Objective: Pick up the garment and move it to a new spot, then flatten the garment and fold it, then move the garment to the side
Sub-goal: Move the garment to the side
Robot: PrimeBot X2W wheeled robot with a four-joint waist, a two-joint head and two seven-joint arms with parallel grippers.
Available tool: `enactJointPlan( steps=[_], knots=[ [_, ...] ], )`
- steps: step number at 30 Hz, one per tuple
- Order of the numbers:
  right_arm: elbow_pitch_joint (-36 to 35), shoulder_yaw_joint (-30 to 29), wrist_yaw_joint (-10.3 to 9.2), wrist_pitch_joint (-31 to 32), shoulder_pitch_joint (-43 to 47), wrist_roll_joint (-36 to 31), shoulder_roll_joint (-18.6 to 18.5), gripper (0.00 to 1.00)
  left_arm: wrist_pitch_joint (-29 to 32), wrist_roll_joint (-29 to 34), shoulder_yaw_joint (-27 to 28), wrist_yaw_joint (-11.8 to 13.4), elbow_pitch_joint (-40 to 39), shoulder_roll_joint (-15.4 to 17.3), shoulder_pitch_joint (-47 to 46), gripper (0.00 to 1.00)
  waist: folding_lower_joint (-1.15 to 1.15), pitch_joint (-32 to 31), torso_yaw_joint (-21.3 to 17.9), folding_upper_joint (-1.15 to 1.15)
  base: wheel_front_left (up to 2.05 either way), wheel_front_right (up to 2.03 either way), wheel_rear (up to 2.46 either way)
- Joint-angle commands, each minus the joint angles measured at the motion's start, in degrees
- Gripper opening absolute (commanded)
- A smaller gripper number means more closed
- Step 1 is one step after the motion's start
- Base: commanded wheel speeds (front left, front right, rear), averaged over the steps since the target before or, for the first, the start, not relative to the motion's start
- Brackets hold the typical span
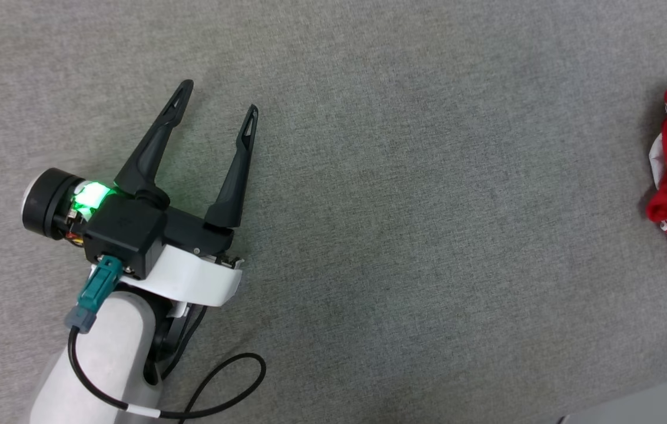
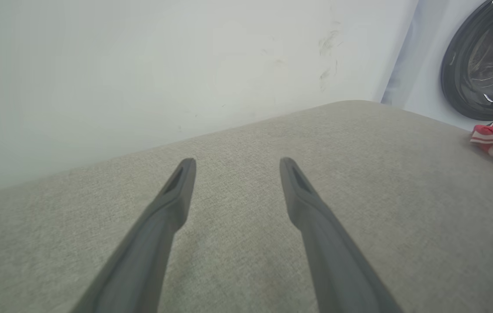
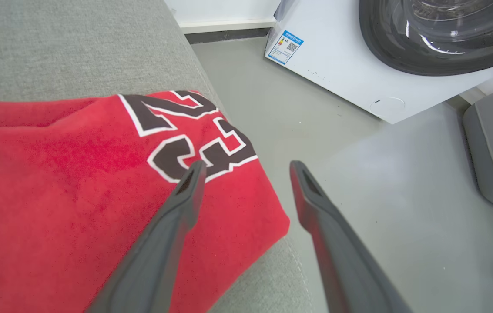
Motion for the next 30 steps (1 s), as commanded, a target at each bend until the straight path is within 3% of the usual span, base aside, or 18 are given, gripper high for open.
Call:
enactJointPlan(
  steps=[1, 9, 15, 21, 30],
  knots=[
    [0.19, -1.6, -0.06, -2.34, -0.98, -1.81, 0.57, 1.0, -0.66, -0.37, -0.1, 0.31, 0.67, -0.29, 0.22, 1.0, -0.01, -1.34, 0.52, 0.0, 0.0, 0.0, 0.0],
    [-2.25, -3.78, -0.07, -8.49, 2.3, -3.84, 3.32, 1.0, -2.88, -1.66, -0.75, 1.34, 4.43, -2.02, 3.16, 1.0, -0.01, -8.34, 2.19, 0.0, 0.0, 0.0, 0.0],
    [-6.88, -2.83, -0.06, -11.29, 8.74, -1.82, 5.98, 1.0, -4.33, -3.4, -0.73, 2.84, 8.83, -4.27, 6.93, 1.0, -0.01, -15.85, 4.65, 0.0, 0.0, 0.0, 0.0],
    [-13.41, -1.14, -0.06, -12.16, 17.62, 0.23, 10.14, 1.0, -5.38, -5.16, 0.05, 4.81, 12.31, -6.08, 11.75, 1.0, -0.01, -22.25, 6.91, 0.0, 0.0, 0.0, 0.0],
    [-24.04, 4.81, -0.06, -11.41, 29.46, 2.86, 16.48, 1.0, -5.97, -6.66, 1.62, 6.22, 16.07, -6.09, 17.54, 1.0, -0.01, -29.72, 10.2, 0.0, 0.0, 0.0, 0.0]
  ],
)
